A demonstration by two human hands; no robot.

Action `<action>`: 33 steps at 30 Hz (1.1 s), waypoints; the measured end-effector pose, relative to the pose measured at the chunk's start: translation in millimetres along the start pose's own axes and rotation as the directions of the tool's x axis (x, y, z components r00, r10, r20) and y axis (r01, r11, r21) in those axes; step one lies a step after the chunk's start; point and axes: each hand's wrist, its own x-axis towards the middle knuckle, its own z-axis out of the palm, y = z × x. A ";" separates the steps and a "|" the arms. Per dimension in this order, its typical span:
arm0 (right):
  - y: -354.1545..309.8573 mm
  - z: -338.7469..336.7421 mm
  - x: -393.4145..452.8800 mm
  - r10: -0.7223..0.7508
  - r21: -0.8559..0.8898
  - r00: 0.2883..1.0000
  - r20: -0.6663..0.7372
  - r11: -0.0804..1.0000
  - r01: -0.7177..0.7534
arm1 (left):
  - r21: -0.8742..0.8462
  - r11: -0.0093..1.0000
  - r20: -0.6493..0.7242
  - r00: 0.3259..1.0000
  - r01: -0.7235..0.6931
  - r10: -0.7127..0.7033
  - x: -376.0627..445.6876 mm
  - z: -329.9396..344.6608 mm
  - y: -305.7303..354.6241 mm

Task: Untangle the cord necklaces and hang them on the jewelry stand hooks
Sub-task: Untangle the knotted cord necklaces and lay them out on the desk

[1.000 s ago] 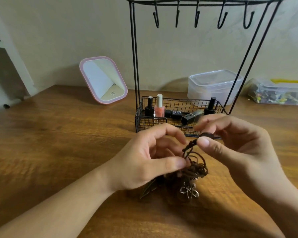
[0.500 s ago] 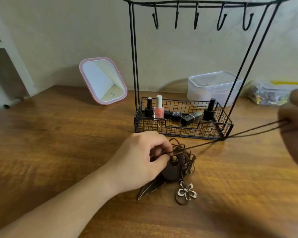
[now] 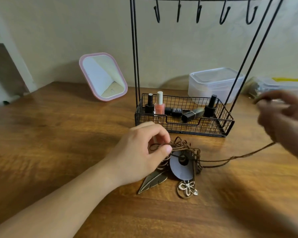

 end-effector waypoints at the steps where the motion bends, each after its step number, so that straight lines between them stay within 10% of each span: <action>1: 1.8 5.0 -1.0 0.002 -0.119 0.999 0.054 0.993 0.004 | 0.005 1.000 0.037 0.999 -0.008 0.008 -1.5 0.8 1.2; 5: 11.2 17.4 -2.7 0.134 -0.557 0.907 0.399 0.822 0.124 | 0.066 0.997 0.098 0.995 -0.042 0.035 -3.9 -0.3 2.0; 13: 15.7 20.5 -10.3 0.205 -0.590 0.772 0.601 0.766 0.255 | 0.091 0.996 0.111 0.994 -0.016 0.005 -2.6 -6.1 1.9; 22: -23.7 53.7 -37.8 -0.137 -0.425 0.786 0.603 0.779 0.462 | 0.193 0.981 0.157 0.988 -0.024 -0.007 -2.2 -3.5 -2.2; 33: -19.0 84.1 -44.0 -0.226 -0.357 0.835 0.501 0.826 0.437 | 0.173 0.981 0.155 0.986 -0.086 0.059 -0.6 -0.4 -1.7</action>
